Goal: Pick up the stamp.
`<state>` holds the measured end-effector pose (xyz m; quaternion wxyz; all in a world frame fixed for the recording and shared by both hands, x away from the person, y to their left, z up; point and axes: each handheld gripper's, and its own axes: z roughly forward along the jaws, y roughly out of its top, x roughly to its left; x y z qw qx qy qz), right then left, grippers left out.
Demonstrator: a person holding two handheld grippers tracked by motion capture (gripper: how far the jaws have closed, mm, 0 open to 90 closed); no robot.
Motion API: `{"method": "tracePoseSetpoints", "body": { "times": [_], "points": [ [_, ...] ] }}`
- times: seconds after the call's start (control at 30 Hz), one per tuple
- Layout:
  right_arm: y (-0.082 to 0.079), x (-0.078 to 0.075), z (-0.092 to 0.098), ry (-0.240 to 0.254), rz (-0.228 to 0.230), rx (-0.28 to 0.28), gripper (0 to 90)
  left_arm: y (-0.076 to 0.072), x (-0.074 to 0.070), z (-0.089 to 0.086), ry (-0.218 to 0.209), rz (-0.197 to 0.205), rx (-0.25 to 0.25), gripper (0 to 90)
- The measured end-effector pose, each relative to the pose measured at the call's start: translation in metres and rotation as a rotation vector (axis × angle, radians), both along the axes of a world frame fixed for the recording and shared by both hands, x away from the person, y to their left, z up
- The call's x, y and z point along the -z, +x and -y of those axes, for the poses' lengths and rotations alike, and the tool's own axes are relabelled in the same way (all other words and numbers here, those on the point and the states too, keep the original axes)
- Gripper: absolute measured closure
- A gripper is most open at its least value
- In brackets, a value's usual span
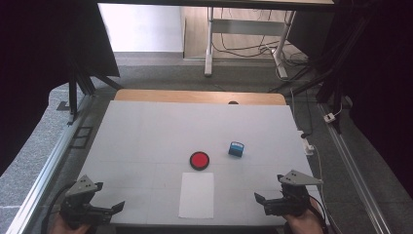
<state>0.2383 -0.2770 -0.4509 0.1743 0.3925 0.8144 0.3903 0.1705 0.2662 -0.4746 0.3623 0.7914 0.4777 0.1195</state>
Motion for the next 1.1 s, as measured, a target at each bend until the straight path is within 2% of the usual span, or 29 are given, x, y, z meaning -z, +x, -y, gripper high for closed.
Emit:
{"method": "tracePoseSetpoints", "body": {
  "times": [0.17, 0.33, 0.67, 1.0, 1.1],
  "points": [
    [0.004, -0.003, -0.004, -0.006, 0.009, -0.004, 0.0, 0.000, 0.000, 0.000, 0.001, 0.000, -0.002, 0.0],
    [0.007, -0.004, -0.006, 0.009, 0.020, -0.011, 0.0, 0.000, 0.000, 0.000, -0.001, -0.001, -0.001, 0.0],
    [0.018, -0.003, -0.015, 0.001, 0.006, -0.036, 0.0, 0.001, 0.000, 0.001, 0.007, -0.003, 0.001, 0.0],
    [0.031, -0.003, -0.024, 0.015, -0.008, -0.062, 0.0, 0.001, 0.000, 0.001, 0.008, -0.004, -0.002, 0.0],
    [0.035, -0.004, -0.027, 0.012, -0.028, -0.068, 0.0, 0.001, 0.000, 0.001, 0.008, -0.003, -0.003, 0.0]
  ]
}}
